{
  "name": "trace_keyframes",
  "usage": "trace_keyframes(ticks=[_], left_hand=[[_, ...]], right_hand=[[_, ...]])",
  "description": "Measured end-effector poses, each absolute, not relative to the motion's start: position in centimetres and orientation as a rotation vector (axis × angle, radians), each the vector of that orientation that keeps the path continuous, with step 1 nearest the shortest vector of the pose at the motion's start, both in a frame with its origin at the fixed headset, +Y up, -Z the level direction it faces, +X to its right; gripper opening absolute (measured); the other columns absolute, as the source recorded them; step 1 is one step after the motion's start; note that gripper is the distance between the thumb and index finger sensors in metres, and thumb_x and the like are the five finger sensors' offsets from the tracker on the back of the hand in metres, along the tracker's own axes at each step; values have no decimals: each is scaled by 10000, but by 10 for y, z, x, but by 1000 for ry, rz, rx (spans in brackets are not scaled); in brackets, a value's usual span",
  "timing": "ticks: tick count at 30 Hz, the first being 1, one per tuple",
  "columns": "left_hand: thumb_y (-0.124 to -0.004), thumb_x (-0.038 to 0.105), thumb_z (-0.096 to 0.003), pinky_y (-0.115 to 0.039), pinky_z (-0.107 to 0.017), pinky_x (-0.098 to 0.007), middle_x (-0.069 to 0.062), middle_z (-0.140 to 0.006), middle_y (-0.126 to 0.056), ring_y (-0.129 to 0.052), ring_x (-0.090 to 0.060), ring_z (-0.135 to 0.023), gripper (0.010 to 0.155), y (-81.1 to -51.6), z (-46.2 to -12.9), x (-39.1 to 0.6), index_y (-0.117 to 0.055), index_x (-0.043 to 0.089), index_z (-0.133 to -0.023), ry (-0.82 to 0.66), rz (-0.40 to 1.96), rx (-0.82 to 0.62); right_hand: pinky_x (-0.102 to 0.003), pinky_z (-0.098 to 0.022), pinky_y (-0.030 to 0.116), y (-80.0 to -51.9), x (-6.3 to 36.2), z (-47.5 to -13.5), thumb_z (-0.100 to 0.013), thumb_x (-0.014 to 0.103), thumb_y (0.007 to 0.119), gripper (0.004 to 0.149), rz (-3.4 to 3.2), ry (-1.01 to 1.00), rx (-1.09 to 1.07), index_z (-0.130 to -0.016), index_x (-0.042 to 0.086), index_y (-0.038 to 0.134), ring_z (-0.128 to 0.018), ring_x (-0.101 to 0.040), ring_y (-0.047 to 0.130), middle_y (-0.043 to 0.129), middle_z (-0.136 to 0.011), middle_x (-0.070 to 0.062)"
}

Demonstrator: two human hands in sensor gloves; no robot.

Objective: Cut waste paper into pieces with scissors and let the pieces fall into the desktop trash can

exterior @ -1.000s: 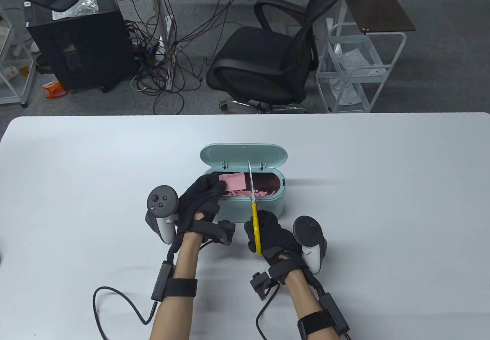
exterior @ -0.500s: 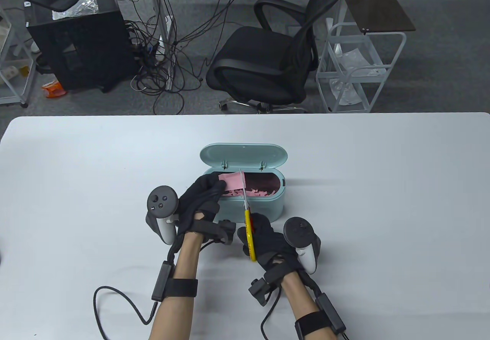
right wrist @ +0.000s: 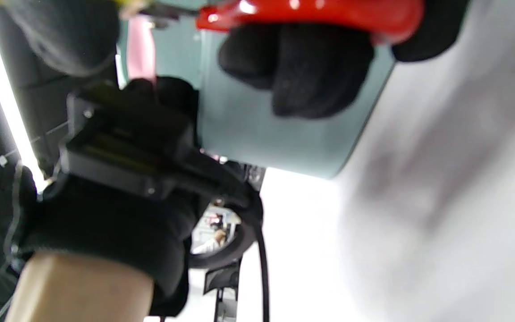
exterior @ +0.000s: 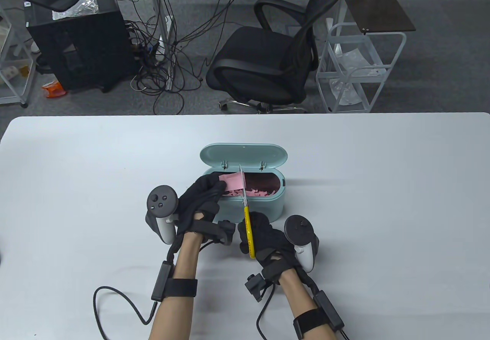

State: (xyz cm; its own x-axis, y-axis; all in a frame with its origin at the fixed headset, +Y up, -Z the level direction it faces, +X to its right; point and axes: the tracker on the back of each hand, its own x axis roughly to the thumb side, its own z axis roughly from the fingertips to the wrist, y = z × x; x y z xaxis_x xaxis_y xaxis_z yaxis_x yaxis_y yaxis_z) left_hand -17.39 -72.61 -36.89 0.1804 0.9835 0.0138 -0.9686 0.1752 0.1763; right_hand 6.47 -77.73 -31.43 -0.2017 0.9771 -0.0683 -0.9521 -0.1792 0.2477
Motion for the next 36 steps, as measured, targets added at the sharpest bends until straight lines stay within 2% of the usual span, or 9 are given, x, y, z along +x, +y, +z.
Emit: trace_keyframes(ticks=[6,12,17,20,32,36], left_hand=[[-892,373,-401,-419,-719,-702,61,-667,-1050,-1019,-217,-694,400,-726,-369,-174,-912,233,-776,110,1383,156],[-891,370,-401,-423,-720,-701,61,-665,-1050,-1019,-217,-693,399,-726,-369,-174,-913,231,-775,103,1391,153],[-889,368,-402,-422,-721,-702,62,-666,-1050,-1018,-216,-695,398,-725,-370,-175,-912,235,-777,72,1367,140],[-890,367,-401,-425,-723,-701,63,-665,-1050,-1019,-216,-694,397,-725,-371,-176,-913,237,-775,65,1361,140],[-893,366,-400,-425,-723,-700,65,-666,-1051,-1018,-216,-696,396,-725,-372,-176,-916,239,-774,42,1335,134],[-893,366,-402,-423,-725,-698,65,-670,-1050,-1015,-215,-703,395,-725,-372,-176,-915,242,-776,36,1336,126]], right_hand=[[-536,-598,763,-773,67,-315,-400,540,753,743,1790,204,110,-915,54,532,-318,-148,1014,916,-582,62],[-531,-616,735,-775,70,-315,-384,587,773,769,1759,223,95,-933,98,546,-315,-155,1014,925,-583,66],[-592,-670,618,-773,71,-316,-370,670,759,870,1834,289,136,-992,141,462,-421,-198,981,862,-701,28],[-616,-675,592,-771,70,-316,-373,681,751,887,1845,296,143,-1001,140,437,-450,-219,967,838,-735,12],[-596,-643,659,-770,70,-317,-369,670,766,881,1835,225,112,-979,107,472,-404,-214,977,864,-688,19],[-574,-627,694,-769,71,-318,-393,629,754,821,1825,208,103,-959,97,487,-372,-187,981,874,-660,37]])
